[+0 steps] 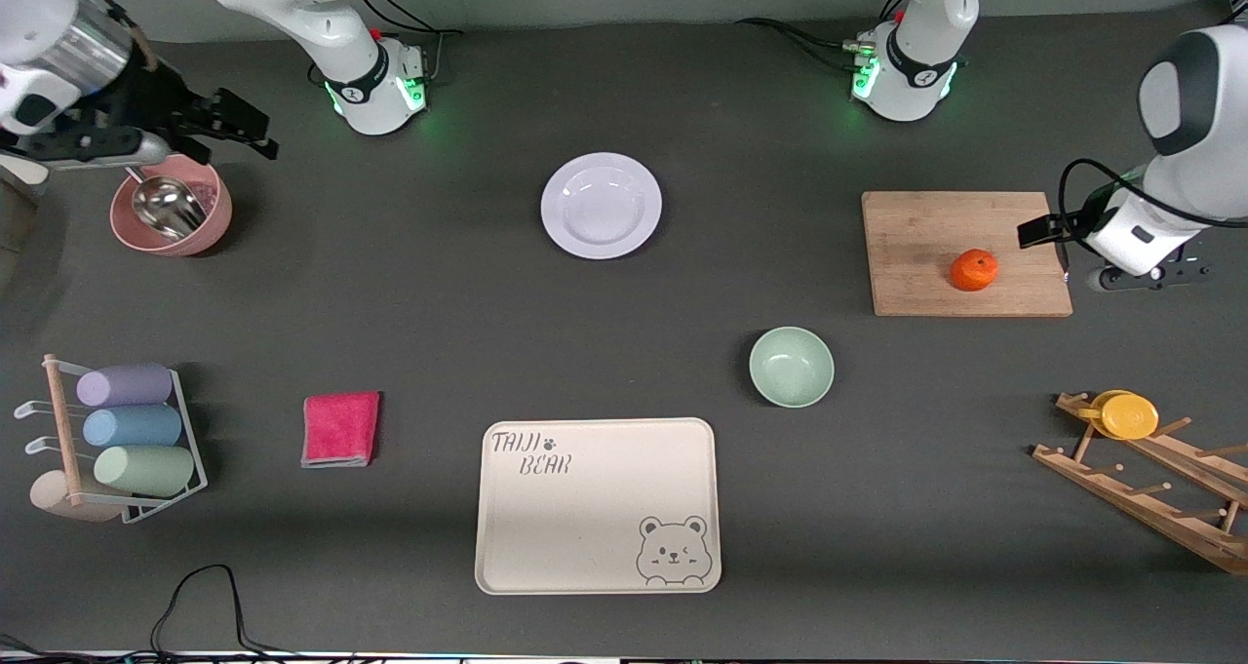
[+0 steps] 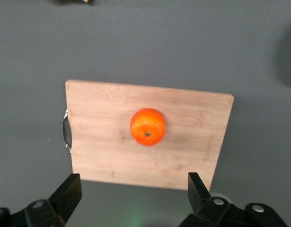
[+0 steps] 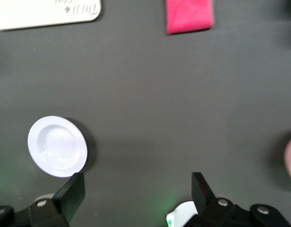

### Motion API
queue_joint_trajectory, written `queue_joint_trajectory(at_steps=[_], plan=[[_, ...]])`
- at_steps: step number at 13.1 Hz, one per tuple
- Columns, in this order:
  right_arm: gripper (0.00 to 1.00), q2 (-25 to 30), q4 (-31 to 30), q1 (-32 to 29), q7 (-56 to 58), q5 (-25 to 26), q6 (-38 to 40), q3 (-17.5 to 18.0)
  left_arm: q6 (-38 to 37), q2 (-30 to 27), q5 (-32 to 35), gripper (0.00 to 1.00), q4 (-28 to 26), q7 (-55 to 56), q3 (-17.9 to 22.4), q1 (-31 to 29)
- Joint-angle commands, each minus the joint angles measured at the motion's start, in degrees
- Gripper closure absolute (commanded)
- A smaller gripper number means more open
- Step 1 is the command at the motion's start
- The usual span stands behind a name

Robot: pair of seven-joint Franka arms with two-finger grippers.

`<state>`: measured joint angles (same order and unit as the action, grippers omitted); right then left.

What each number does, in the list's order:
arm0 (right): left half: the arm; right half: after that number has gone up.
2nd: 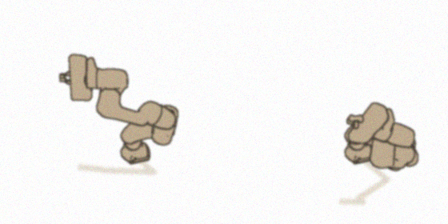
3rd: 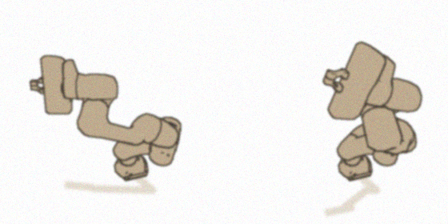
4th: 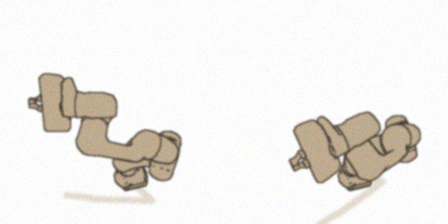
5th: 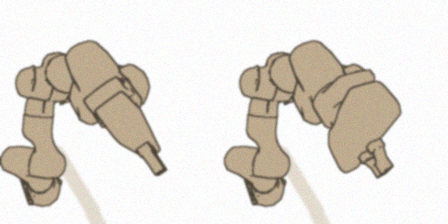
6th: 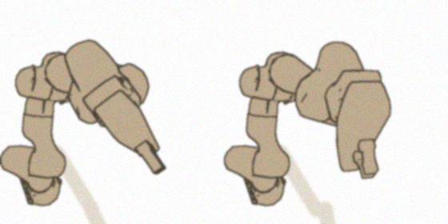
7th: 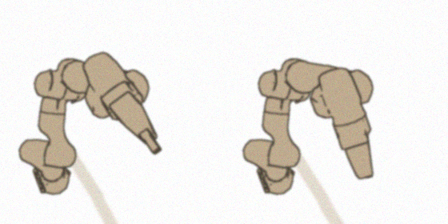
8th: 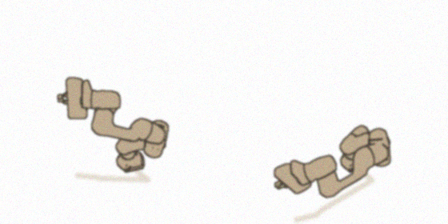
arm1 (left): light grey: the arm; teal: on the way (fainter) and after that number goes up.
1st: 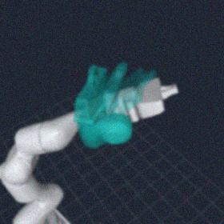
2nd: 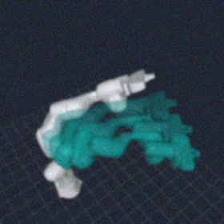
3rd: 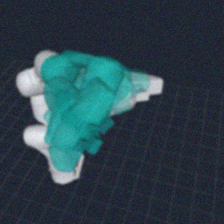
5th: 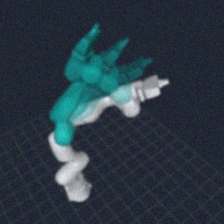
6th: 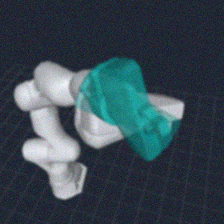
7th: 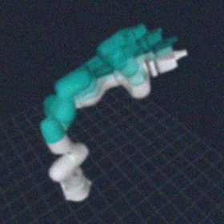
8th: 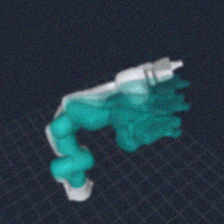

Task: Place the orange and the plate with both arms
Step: 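Grasp the orange with the left gripper while the right gripper nears the plate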

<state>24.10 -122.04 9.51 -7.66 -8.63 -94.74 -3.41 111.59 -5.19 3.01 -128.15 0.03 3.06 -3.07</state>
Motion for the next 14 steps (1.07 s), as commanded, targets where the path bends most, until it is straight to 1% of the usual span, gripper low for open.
queue_joint_trajectory(at_steps=[1, 2, 4, 6, 7, 9, 10, 12, 14], plan=[[0.0, 5.1, -9.9, 1.9, 1.6, -4.0, -6.2, -0.6, 8.7, -2.2, 0.2, 0.0, -8.7, 0.1, 0.3, -0.3], [0.0, 5.1, -12.0, 1.9, 3.2, -6.7, -8.0, -0.6, 11.5, -1.9, 0.2, 0.0, -10.7, 0.1, 0.4, -0.3], [0.0, 5.0, -16.8, 1.6, 10.4, -12.0, -11.7, -1.9, 20.5, 0.2, 0.2, 0.0, -14.8, 0.1, 0.3, -0.2], [0.0, 4.9, -20.6, 1.6, 13.3, -15.2, -15.2, -2.1, 25.7, 2.0, 0.2, 0.0, -17.2, 0.1, 0.4, -0.3], [0.0, 4.0, -23.0, 1.5, 18.0, -19.7, -17.5, -2.2, 29.2, 2.8, 0.2, 0.0, -19.9, 0.1, 0.4, -0.3], [0.0, 2.3, -27.0, 0.5, 25.7, -27.2, -20.6, -2.2, 35.4, 5.0, 0.2, 0.0, -23.1, 0.6, 0.4, -0.3], [0.0, 1.0, -28.5, 0.4, 29.0, -30.9, -22.2, -2.2, 37.5, 6.4, 0.2, 0.0, -23.7, 0.6, 0.4, -0.3], [0.0, -2.5, -30.9, 0.4, 37.4, -37.9, -25.1, -2.2, 37.9, 7.0, 0.2, 0.0, -24.3, 0.6, 0.4, -0.3], [0.0, -7.4, -32.5, 0.4, 47.5, -47.4, -26.2, -2.2, 38.0, 7.2, 0.2, 0.0, -24.3, 0.7, 0.4, -0.3]])
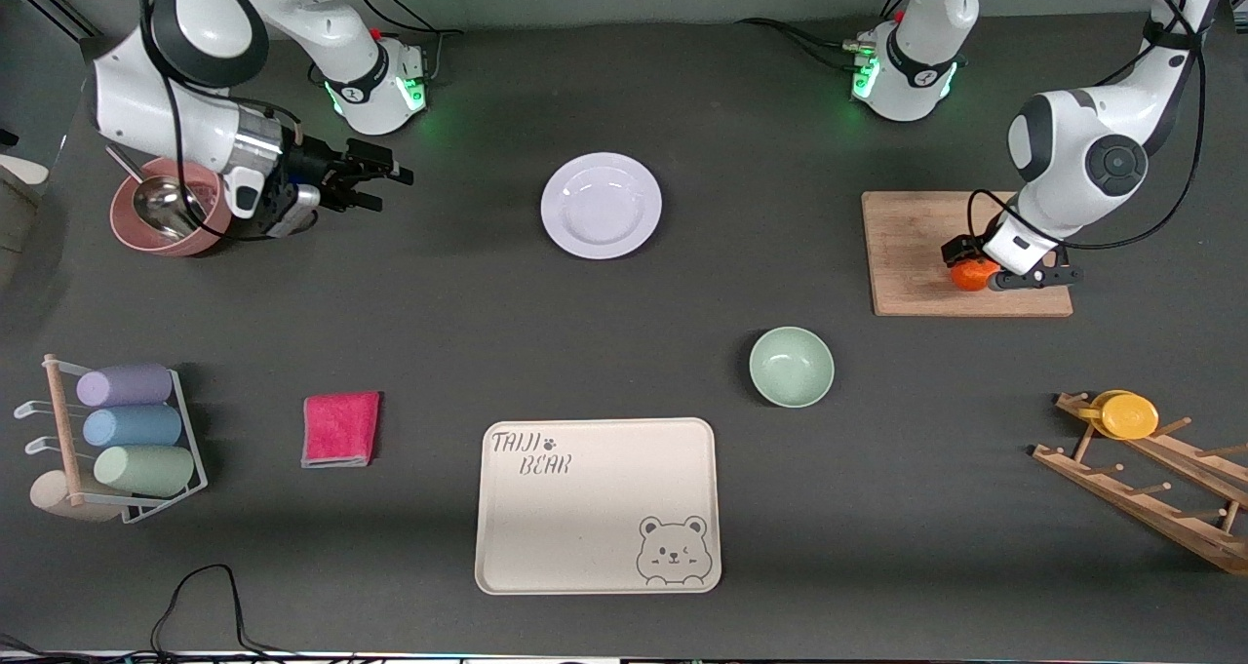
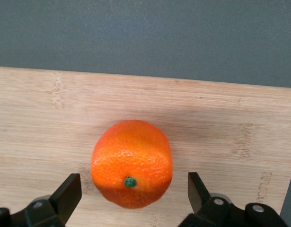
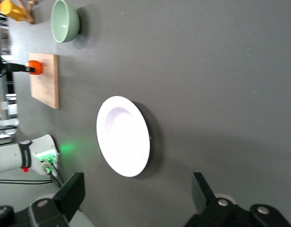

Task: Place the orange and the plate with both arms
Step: 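Grasp the orange with the left gripper while the right gripper nears the plate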

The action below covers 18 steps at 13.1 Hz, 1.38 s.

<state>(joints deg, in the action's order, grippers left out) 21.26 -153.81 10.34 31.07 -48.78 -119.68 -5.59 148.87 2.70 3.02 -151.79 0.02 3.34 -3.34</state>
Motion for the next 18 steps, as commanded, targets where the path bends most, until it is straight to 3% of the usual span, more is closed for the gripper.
queue_joint_trajectory(at_steps=[1, 4, 6, 8, 9, 11, 15, 18], plan=[[0.0, -7.5, -1.3, -0.4, 14.7, -12.8, -1.3, 0.0, 0.7, -0.6, 0.2, 0.0, -0.7, 0.7, 0.1, 0.1], [0.0, -16.1, -2.0, -0.4, 29.6, -24.8, -1.2, 0.0, 3.4, 1.2, 0.1, 0.0, -0.7, 0.7, 0.0, 0.1], [0.0, -20.9, -2.2, -0.4, 36.7, -30.4, -0.4, 0.0, 4.7, 2.2, 0.2, 0.13, -0.6, 0.7, 0.0, 0.1], [0.0, -24.7, -2.6, -0.4, 40.9, -35.3, 2.0, 0.0, 4.7, 2.7, 0.1, 0.15, -0.7, 0.7, 0.0, 0.0], [0.0, -26.6, -2.8, -0.4, 43.3, -37.7, 4.1, -0.1, 4.6, 2.7, 0.1, 0.21, -0.7, 0.6, 0.0, 0.0], [0.0, -30.7, -2.9, -0.4, 46.6, -40.2, 7.5, -1.2, 4.3, 2.7, 0.1, 1.0, -0.6, 0.7, 0.0, 0.1], [0.0, -37.1, -2.8, -0.4, 50.4, -40.2, 14.1, -4.6, 2.0, -0.3, 0.1, 1.0, -0.3, 0.7, 0.0, 0.5], [0.0, -40.3, -2.8, -0.4, 51.8, -40.4, 16.8, -5.3, -16.7, -10.9, 0.1, 1.0, 4.5, 1.0, -0.3, 0.7]])
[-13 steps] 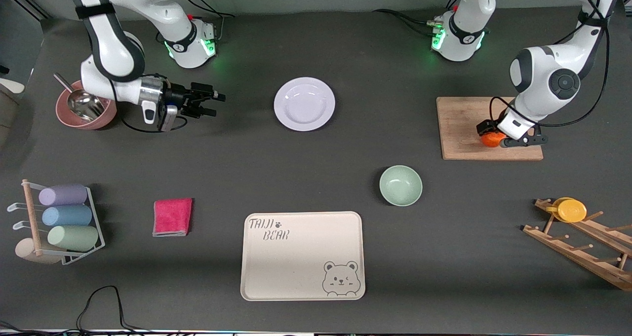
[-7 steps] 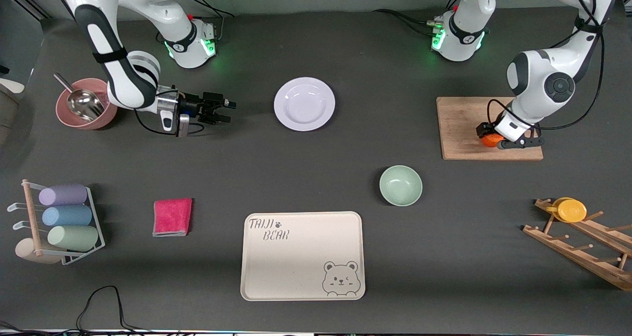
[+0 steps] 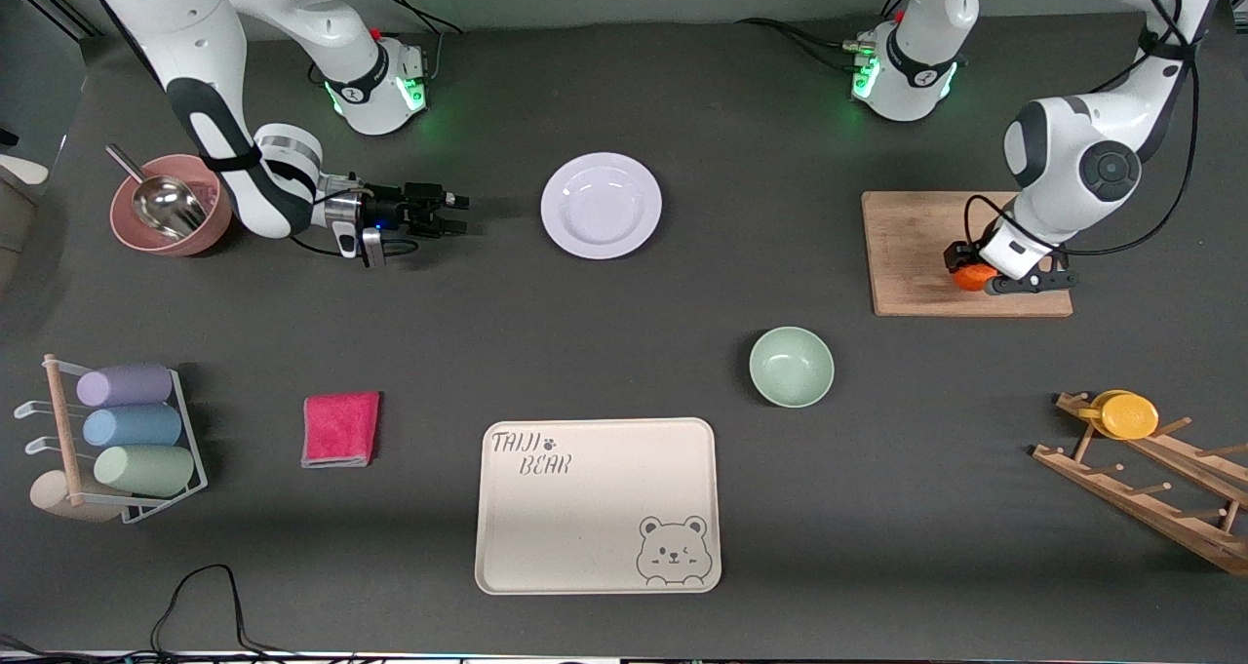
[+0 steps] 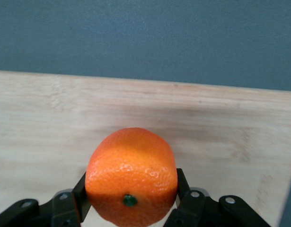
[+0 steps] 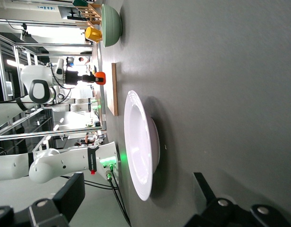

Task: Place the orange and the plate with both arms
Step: 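Lift the orange with the left gripper and carry it over the plate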

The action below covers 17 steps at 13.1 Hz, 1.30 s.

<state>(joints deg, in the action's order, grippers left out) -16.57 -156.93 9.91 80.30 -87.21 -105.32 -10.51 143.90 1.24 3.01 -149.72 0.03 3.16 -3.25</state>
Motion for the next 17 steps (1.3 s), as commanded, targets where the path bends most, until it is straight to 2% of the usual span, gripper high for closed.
queue_joint_trajectory(at_steps=[1, 4, 6, 8, 10, 12, 15, 16, 17], plan=[[0.0, -3.5, 0.3, 0.0, 2.6, -3.0, 3.5, -0.9, -20.8, -12.5, 0.2, 1.0, 6.7, 1.0, -0.3, 0.7], [0.0, -5.1, 0.3, 0.1, 1.9, -4.2, 5.2, -1.0, -47.6, -14.6, 0.1, 1.0, 25.9, 1.2, -3.9, 0.7], [0.01, -5.2, 0.4, 0.2, 1.7, -4.2, 5.2, -1.0, -57.4, -14.6, -0.5, 1.0, 35.9, 3.1, -6.0, 0.8], [0.18, -5.3, 0.6, 0.3, 1.7, -4.2, 5.0, -1.0, -63.7, -14.2, -3.4, 1.0, 43.2, 4.7, -7.3, 0.8], [0.33, -5.3, 0.7, 0.3, 1.8, -4.2, 4.9, -1.0, -65.2, -14.2, -4.4, 1.0, 45.9, 4.6, -7.6, 0.9], [0.39, -5.3, 0.8, 0.3, 1.8, -4.1, 4.8, -1.0, -65.2, -14.1, -9.1, 1.0, 46.4, 8.4, -9.8, 0.9], [0.5, -5.3, 0.9, 0.4, 2.3, -4.1, 4.5, -1.0, -60.9, -11.0, -12.5, 1.0, 48.9, 21.7, -21.4, 1.0], [0.55, -5.3, 0.9, 0.4, 2.4, -4.1, 4.5, -1.0, -59.1, -8.6, -13.0, 1.0, 50.4, 27.4, -25.7, 1.0], [0.55, -5.4, 0.9, 0.4, 2.5, -4.1, 4.5, -1.0, -58.1, -5.4, -13.4, 1.0, 52.1, 32.1, -29.6, 1.0]])
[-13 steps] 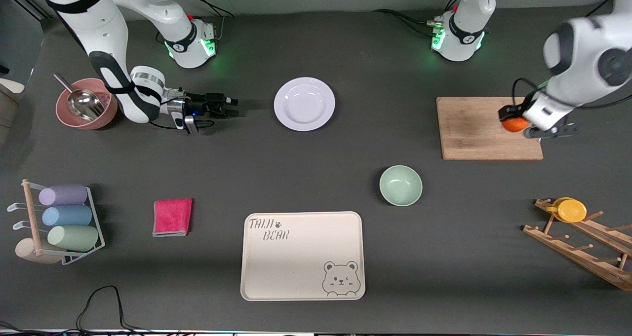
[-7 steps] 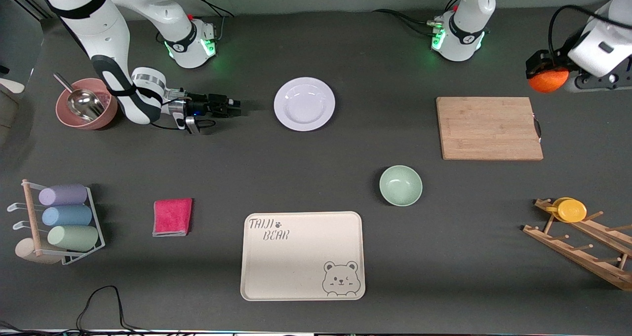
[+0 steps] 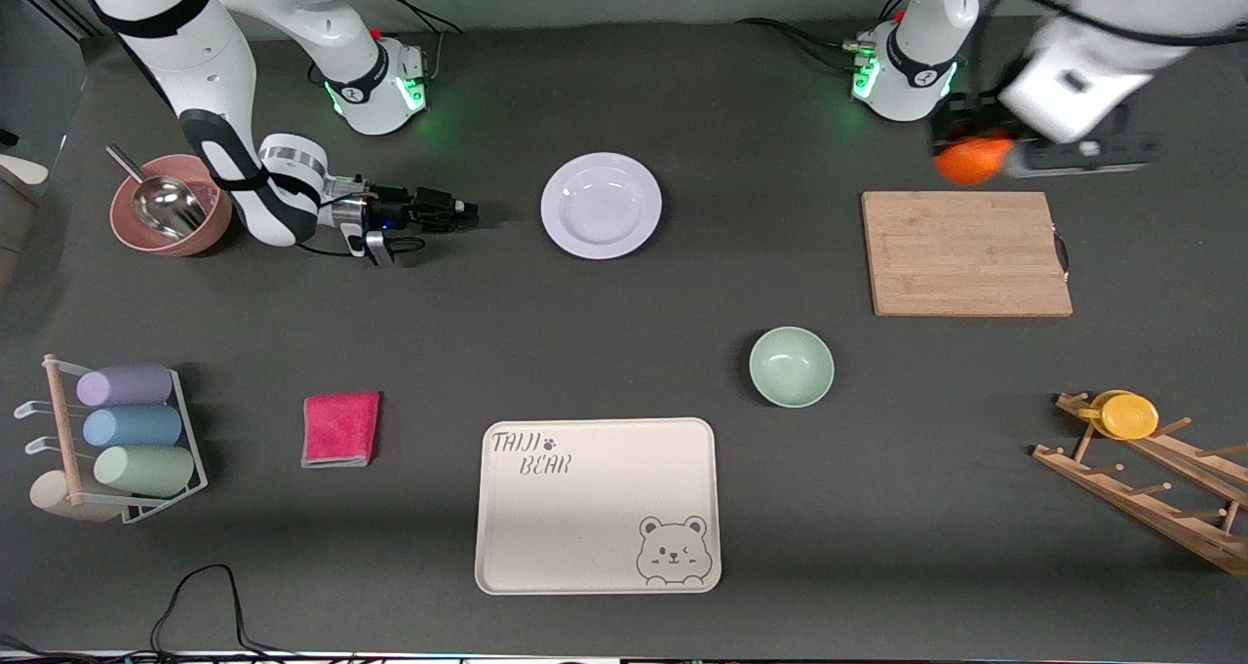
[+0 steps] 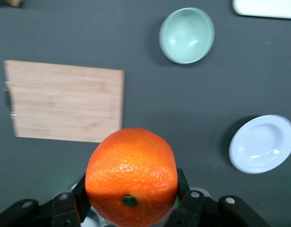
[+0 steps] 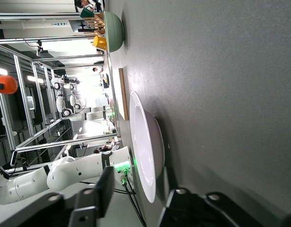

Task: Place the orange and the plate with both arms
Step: 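Lift the orange with the left gripper and carry it over the plate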

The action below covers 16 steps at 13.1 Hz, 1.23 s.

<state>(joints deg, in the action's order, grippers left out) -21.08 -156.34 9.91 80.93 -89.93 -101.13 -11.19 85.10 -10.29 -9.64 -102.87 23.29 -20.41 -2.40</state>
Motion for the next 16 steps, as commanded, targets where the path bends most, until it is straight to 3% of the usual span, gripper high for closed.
queue_joint_trajectory(at_steps=[1, 4, 7, 12, 16], plan=[[0.55, -1.0, 0.4, 0.4, 1.9, -1.3, 0.2, -0.4, 2.0, 8.8, -0.6, 1.0, 7.2, 13.9, -9.3, 0.2], [0.55, -2.6, 0.9, 0.4, 3.8, -1.2, -0.2, -0.4, 6.8, 17.0, 0.2, 1.0, 12.2, 28.6, -14.5, 4.2], [0.55, -4.0, 1.2, 0.5, 4.7, -1.2, -0.4, -0.3, 14.5, 22.0, 0.8, 1.0, 12.3, 37.4, -14.4, 13.1], [0.55, -4.9, 1.5, 0.5, 5.5, -1.2, -0.6, -0.3, 23.4, 31.8, 9.2, 1.0, 11.0, 50.9, -14.2, 26.9], [0.55, -4.9, 1.5, 0.5, 5.5, -1.2, -0.6, -0.3, 33.4, 37.2, 13.8, 1.0, 6.6, 55.6, -13.9, 32.5]])
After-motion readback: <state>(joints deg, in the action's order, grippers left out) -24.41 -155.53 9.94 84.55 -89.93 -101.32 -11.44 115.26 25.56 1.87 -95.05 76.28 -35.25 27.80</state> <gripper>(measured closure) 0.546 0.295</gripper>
